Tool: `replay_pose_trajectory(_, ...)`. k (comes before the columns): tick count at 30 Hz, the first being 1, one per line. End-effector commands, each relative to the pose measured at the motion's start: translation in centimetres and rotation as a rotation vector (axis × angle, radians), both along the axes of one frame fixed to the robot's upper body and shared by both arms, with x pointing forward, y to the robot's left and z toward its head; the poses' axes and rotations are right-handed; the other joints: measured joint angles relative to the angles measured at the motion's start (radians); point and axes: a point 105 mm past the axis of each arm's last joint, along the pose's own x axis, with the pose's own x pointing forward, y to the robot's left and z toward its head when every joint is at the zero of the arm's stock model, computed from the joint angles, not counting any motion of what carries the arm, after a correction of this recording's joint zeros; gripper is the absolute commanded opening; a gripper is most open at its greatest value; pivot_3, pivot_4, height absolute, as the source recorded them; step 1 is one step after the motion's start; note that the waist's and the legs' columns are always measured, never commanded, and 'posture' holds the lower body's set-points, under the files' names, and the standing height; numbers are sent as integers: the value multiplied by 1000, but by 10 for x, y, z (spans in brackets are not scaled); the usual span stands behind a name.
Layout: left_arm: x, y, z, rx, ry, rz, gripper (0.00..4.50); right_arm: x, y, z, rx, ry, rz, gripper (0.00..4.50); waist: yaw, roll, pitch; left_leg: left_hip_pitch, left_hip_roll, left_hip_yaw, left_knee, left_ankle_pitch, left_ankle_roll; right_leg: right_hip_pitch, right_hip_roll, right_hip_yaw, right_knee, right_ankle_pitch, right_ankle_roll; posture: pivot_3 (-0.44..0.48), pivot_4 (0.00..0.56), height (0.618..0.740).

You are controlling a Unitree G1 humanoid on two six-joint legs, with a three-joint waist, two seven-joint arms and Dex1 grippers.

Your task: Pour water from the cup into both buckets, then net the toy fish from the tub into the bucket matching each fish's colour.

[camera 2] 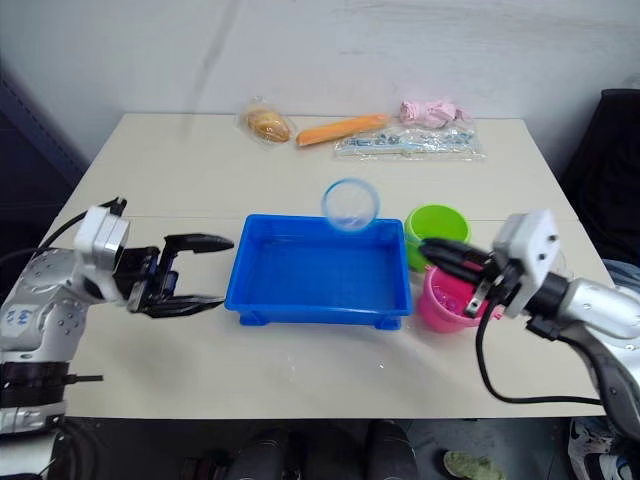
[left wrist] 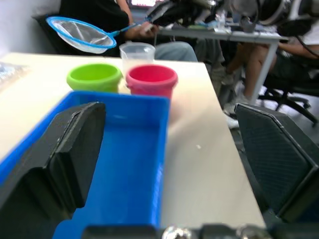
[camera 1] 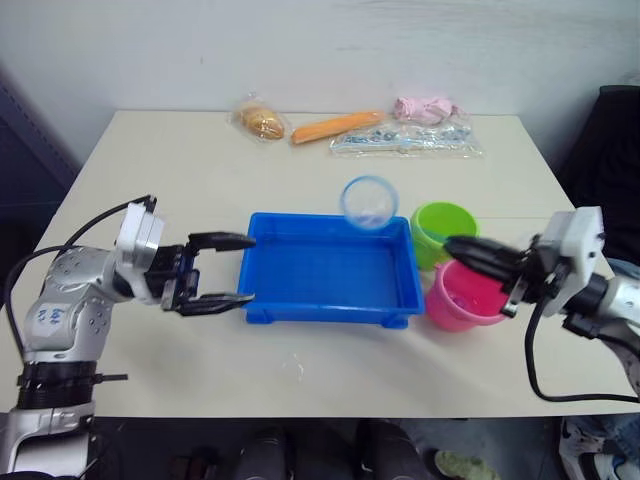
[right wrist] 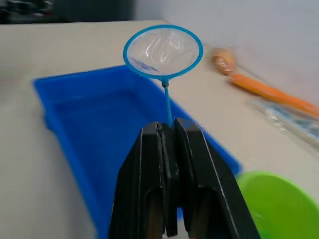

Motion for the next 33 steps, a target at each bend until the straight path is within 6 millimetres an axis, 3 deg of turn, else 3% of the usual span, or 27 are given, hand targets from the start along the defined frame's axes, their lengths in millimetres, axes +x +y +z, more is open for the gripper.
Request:
replay_pose_trajectory(1, -24, 13, -1, 86, -21, -68, 4452, -20, 26, -10, -24, 2, 145, 0, 1, 0, 0, 0, 0, 0, 0, 0, 0, 0, -1, 0, 0, 0, 0, 0, 150, 740)
replay_pose_trajectory(6, -45, 33, -26, 233, 38, -74, 4452, -44, 42, -59, -128, 165, 295, 0, 4, 0, 0, -1, -1, 0, 0, -1, 2, 0, -1, 0, -2, 0, 0, 0, 150, 740)
replay_pose_trajectory(9, -50, 35, -41, 263, 55, -60, 4452, -52, 48, -90, -208, 184, 352, 0, 1, 0, 0, 0, -1, 0, 0, -2, 2, 0, -1, 1, -5, 0, 0, 0, 150, 740)
replay_pose_trajectory(17, -55, 21, -55, 254, 60, -57, 4452, -35, 61, -147, -225, 226, 348, 0, -2, 0, 0, 0, -1, 3, 0, -2, 1, -3, -1, 2, -2, 0, -1, 0, 150, 740)
replay_pose_trajectory(21, -49, 17, -52, 236, 45, -38, 4452, -15, 70, -150, -167, 213, 314, 0, -3, 0, 0, 0, 0, 3, 0, -2, 0, -4, -1, 2, 0, -1, -1, 0, 150, 740)
replay_pose_trajectory(23, -44, 16, -48, 219, 37, -23, 4452, -17, 73, -158, -189, 222, 348, 0, -3, 0, 0, 0, 0, 4, 0, -1, 0, -5, -1, 2, 1, -1, -2, 0, 150, 740)
replay_pose_trajectory(27, -40, 18, -48, 235, 31, -18, 4500, -11, 77, -159, -180, 197, 366, 1591, -3, 0, 0, -1, 0, 4, 0, -1, 0, -5, -1, 2, 3, -1, -2, 0, 150, 740)
replay_pose_trajectory(30, -39, 21, -47, 245, 32, -5, 4500, -11, 76, -158, -157, 211, 379, 3246, -3, 0, 0, -1, 0, 4, 0, -1, 0, -6, -1, 2, 4, -1, -2, 0, 150, 740)
replay_pose_trajectory(33, -39, 25, -47, 258, 39, 10, 4500, -15, 76, -149, -138, 171, 400, 4447, -3, 0, 0, -1, 0, 4, 0, -1, 0, -6, -1, 2, 4, -1, -2, 0, 150, 740)
